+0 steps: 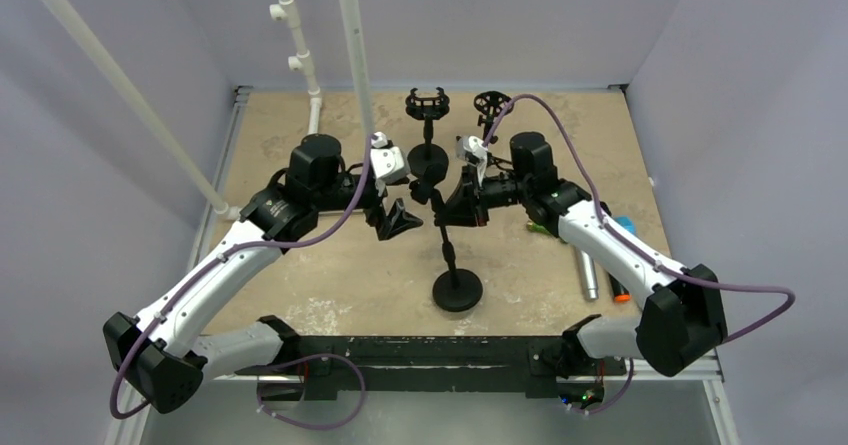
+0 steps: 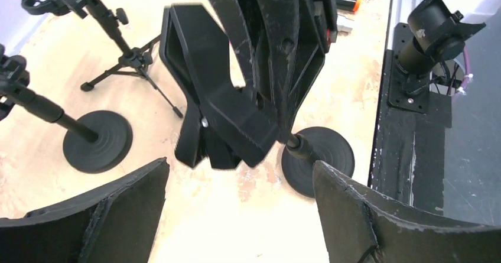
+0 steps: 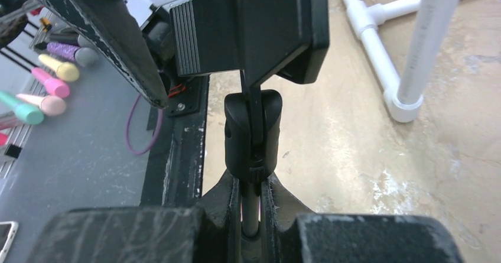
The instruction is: Remove the microphone from the stand
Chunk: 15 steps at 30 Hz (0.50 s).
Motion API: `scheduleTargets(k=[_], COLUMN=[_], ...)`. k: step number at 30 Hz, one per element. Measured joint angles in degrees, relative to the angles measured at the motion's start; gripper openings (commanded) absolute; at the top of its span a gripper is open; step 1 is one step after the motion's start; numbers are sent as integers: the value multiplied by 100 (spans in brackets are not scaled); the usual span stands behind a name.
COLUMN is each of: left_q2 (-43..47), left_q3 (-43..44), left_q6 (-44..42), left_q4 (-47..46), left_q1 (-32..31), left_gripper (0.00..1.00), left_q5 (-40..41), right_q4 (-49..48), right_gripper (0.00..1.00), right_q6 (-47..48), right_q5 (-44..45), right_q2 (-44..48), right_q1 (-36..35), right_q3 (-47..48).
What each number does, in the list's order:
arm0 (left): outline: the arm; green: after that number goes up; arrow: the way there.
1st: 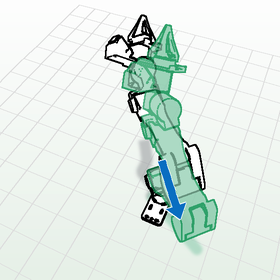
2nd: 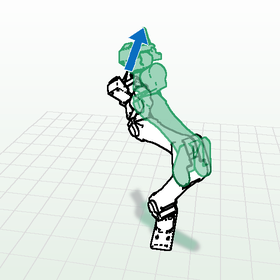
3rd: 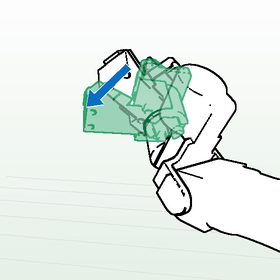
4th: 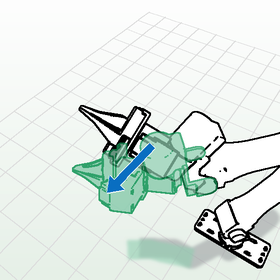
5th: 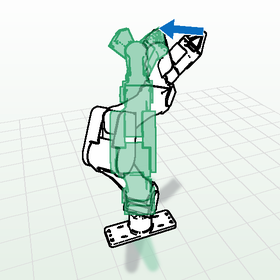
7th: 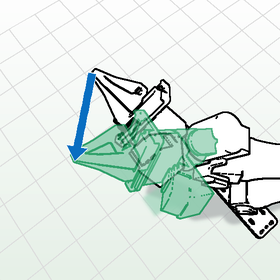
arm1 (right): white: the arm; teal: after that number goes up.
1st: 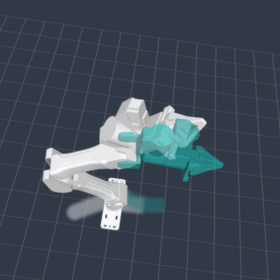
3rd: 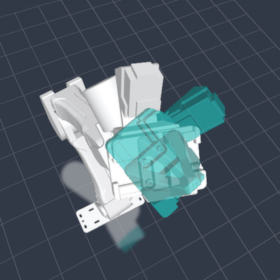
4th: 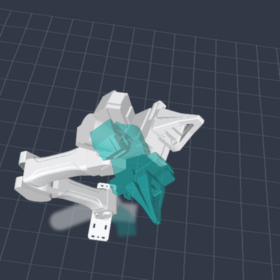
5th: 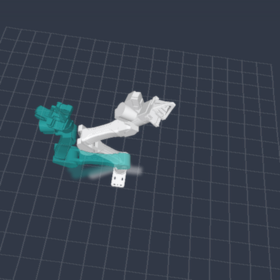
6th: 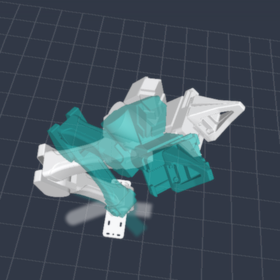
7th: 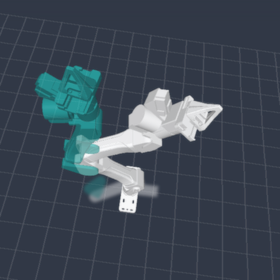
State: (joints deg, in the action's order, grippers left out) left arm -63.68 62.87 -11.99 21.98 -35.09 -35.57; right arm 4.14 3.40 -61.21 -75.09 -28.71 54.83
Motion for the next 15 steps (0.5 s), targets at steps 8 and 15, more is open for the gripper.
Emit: scheduleTargets(k=[8, 15], left_q2=[46, -334], left_q3=[0, 33], left_q6=[350, 874], left_q4=[4, -131], left_q1=[133, 140], left_gripper=[85, 79], left_q5=[90, -376], right_q4=[693, 1128], right_gripper=[0, 0], right_q6=[-37, -118], right_q5=[328, 337], right_q2=[17, 15], right_q1=[140, 140], right_q3=[907, 1829])
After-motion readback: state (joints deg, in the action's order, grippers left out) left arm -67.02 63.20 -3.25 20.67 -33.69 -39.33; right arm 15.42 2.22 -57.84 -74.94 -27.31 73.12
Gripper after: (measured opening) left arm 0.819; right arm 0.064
